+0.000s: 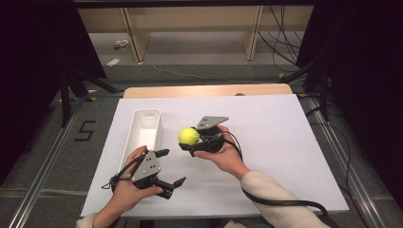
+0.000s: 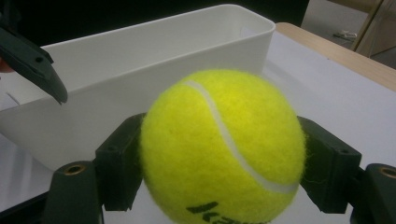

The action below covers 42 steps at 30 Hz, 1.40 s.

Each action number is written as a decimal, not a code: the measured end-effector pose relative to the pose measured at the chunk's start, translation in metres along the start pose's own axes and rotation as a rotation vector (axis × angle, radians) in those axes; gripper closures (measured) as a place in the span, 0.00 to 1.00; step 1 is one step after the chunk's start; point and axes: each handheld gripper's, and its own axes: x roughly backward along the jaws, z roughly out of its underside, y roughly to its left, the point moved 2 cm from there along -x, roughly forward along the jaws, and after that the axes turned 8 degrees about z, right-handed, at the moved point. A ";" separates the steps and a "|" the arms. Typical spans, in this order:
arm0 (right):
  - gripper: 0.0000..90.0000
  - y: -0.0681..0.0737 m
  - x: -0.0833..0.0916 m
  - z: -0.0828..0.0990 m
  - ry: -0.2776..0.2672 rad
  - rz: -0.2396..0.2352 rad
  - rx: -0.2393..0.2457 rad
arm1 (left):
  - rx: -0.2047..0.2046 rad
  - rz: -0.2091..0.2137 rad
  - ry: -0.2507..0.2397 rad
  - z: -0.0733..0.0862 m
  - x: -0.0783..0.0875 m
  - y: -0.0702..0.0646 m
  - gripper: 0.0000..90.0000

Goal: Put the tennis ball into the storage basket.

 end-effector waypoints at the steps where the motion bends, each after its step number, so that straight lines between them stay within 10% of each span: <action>1: 0.29 0.000 0.000 0.000 0.000 0.000 0.000 | 0.000 0.000 0.000 0.000 0.000 0.000 0.00; 42: 0.29 0.001 0.010 -0.014 -0.047 0.006 0.001 | -0.002 -0.002 0.001 0.000 0.000 0.000 0.00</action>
